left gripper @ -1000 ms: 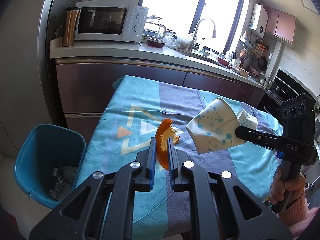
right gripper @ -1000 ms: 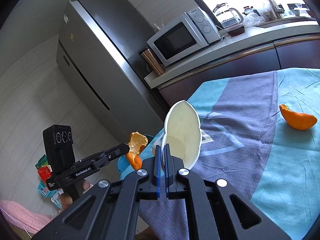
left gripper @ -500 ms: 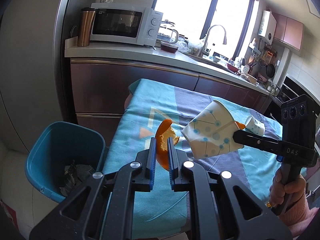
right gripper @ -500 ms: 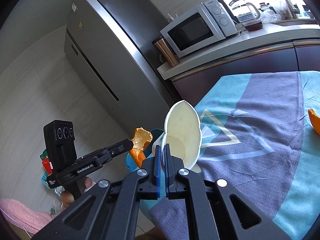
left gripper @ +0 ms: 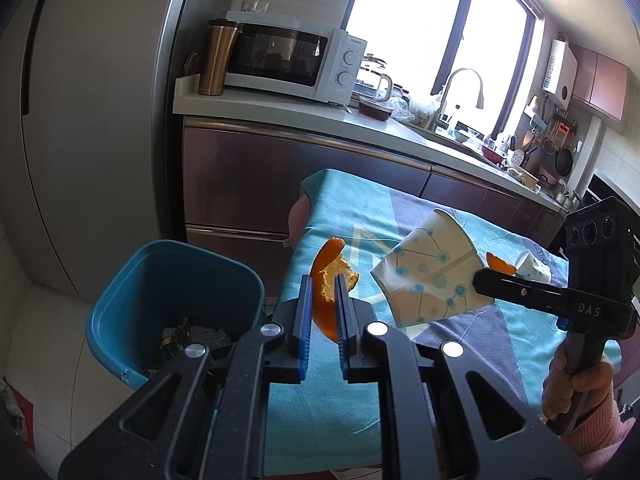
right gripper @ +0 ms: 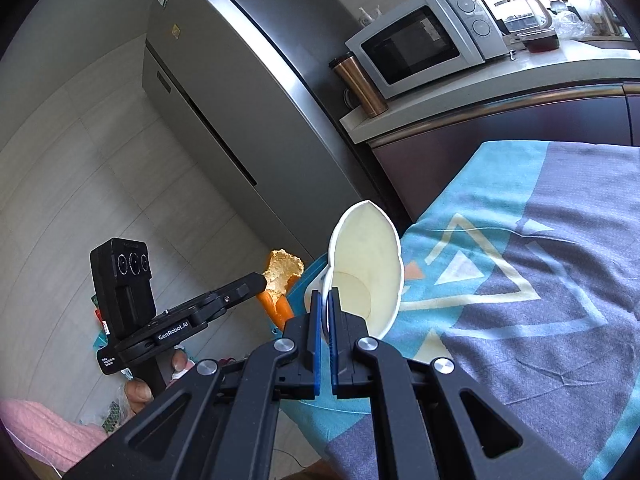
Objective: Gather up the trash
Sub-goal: 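Carry the held orange peel and paper cup over the teal bin with both tools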
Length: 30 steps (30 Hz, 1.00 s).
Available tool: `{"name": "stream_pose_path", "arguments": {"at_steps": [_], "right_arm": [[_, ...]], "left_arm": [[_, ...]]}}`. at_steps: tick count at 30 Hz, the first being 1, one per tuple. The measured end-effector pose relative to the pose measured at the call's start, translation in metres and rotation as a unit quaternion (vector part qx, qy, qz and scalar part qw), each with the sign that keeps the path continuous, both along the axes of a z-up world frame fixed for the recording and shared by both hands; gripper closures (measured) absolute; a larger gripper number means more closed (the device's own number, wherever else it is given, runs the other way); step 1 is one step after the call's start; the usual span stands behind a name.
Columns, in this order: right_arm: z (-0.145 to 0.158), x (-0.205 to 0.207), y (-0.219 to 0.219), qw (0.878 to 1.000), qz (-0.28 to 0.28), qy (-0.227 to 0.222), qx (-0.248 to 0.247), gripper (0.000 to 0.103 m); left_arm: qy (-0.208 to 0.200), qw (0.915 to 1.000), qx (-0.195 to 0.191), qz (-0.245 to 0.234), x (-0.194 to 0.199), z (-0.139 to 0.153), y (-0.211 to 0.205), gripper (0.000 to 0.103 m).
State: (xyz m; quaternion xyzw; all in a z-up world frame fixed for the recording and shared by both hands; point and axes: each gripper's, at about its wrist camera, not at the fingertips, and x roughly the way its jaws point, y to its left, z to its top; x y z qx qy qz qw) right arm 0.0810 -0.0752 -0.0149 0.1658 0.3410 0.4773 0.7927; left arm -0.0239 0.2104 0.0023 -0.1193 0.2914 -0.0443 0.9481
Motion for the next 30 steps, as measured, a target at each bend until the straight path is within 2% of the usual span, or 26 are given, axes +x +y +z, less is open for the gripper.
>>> {"name": "stream_pose_path", "arguments": {"at_steps": [30], "right_arm": [[0.002,0.013,0.089,0.997,0.070,-0.002,-0.039,0.100]], "left_arm": [[0.007,0.9964,-0.004,0.084,-0.009,-0.012,0.074,0.092]]}}
